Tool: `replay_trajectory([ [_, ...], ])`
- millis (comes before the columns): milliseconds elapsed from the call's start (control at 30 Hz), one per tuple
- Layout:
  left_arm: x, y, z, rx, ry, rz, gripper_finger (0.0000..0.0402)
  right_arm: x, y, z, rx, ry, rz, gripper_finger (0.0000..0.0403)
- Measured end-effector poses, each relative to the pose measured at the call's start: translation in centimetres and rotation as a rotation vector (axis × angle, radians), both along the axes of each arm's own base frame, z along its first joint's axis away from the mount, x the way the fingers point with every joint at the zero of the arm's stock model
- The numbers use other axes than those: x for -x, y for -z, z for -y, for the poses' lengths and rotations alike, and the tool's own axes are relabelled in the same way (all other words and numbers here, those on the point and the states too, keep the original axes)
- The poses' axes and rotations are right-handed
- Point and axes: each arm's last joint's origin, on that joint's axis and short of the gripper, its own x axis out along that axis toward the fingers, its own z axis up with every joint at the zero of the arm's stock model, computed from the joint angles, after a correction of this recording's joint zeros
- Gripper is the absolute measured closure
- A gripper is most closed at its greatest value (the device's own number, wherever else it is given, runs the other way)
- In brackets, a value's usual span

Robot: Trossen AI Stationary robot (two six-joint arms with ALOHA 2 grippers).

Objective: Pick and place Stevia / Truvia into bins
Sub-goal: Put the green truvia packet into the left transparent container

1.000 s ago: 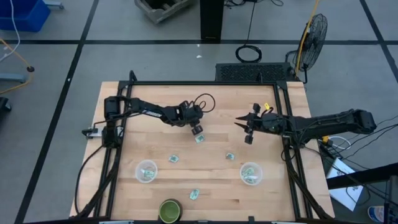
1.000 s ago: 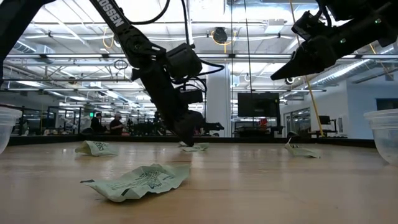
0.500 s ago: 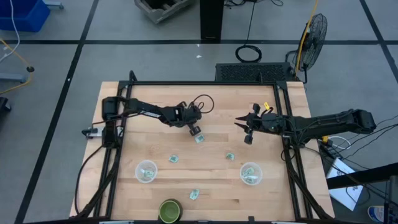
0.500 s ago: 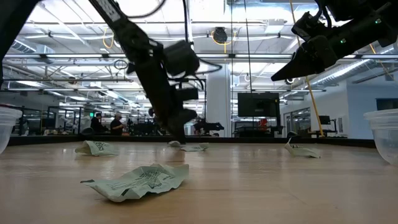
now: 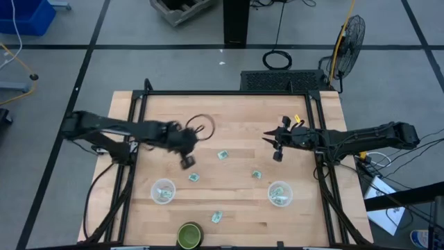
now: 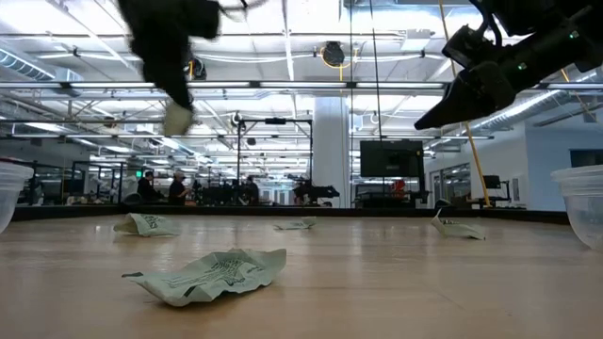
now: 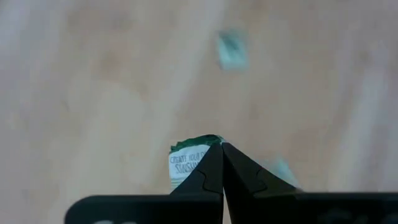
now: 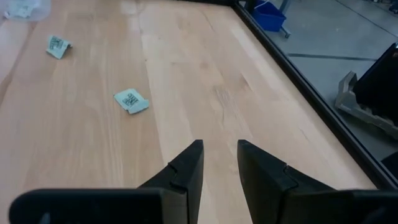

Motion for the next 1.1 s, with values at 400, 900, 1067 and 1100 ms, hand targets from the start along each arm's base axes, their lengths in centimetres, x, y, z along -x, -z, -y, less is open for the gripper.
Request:
replay_trajectory([
  [400,4.2,-0.2,9.7,0.255,-0.086,-0.086,0.0400,0.1,0.1,0.0,-0.001,0.001,-0.013,0.0309],
  [900,6.6,7.9,11.7,0.358,-0.295,-0.336,0.0384,0.1,0.1,0.0,0.000,0.001,-0.013,0.0309],
  [1067,6.5,8.4,10.9,0.357,-0.356,-0.347,0.0386,0.1,0.1,0.0,0.000,0.001,-0.012,0.0309],
  [1100,6.4,8.4,10.8,0.359,-0.362,-0.343,0.0387,0.1,0.1,0.0,0.000,0.001,-0.012,0.0309],
])
